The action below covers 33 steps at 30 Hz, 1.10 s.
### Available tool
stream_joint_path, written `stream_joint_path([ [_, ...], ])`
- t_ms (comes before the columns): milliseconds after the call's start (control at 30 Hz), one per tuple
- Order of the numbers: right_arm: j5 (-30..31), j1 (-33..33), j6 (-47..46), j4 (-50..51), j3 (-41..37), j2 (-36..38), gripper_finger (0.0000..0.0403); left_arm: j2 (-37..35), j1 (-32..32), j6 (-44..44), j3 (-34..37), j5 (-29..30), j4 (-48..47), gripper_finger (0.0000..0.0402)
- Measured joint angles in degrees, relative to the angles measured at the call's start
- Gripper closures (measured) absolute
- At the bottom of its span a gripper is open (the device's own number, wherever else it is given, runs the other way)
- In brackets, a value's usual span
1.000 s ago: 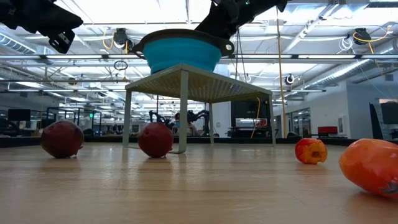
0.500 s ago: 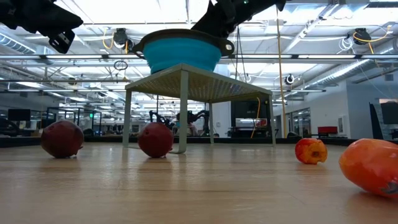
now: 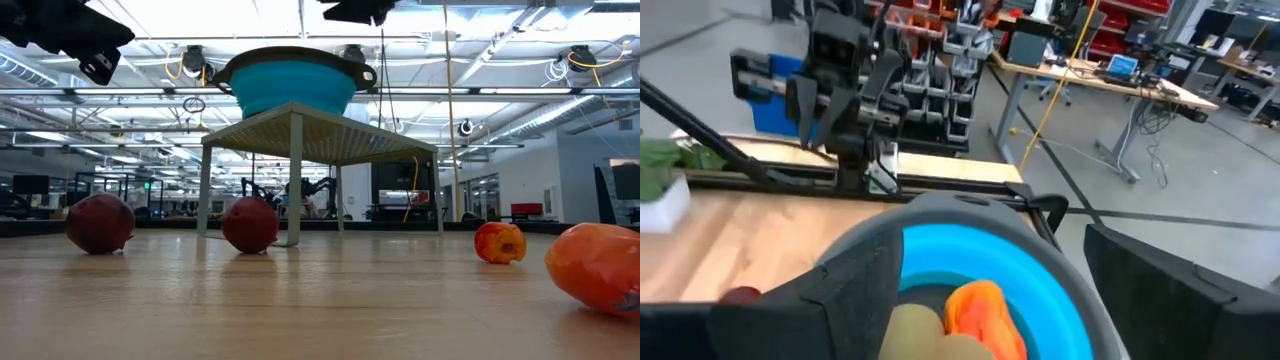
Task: Pick & Place Fruit
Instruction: Put the pomegranate into the collapsible colander on the shelf
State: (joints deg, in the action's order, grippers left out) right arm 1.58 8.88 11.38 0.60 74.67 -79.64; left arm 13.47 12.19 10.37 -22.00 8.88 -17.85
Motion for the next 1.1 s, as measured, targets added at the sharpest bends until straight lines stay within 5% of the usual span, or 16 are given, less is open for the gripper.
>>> stream_joint_path([
  [267,-0.1,-0.2,-3.6,4.0,0.0,3.2,0.0164,0.0,0.0,-0.9,0.0,0.7,0.1,0.0380],
  [967,-0.2,-4.6,-6.2,11.0,-1.9,8.9,0.0393,0.0,0.0,-1.2,0.0,0.7,0.0,0.0380],
  [1100,0.1,-5.7,-8.8,10.7,-4.7,11.3,0.0396,0.0,0.0,-1.1,0.0,0.7,0.0,0.0380],
])
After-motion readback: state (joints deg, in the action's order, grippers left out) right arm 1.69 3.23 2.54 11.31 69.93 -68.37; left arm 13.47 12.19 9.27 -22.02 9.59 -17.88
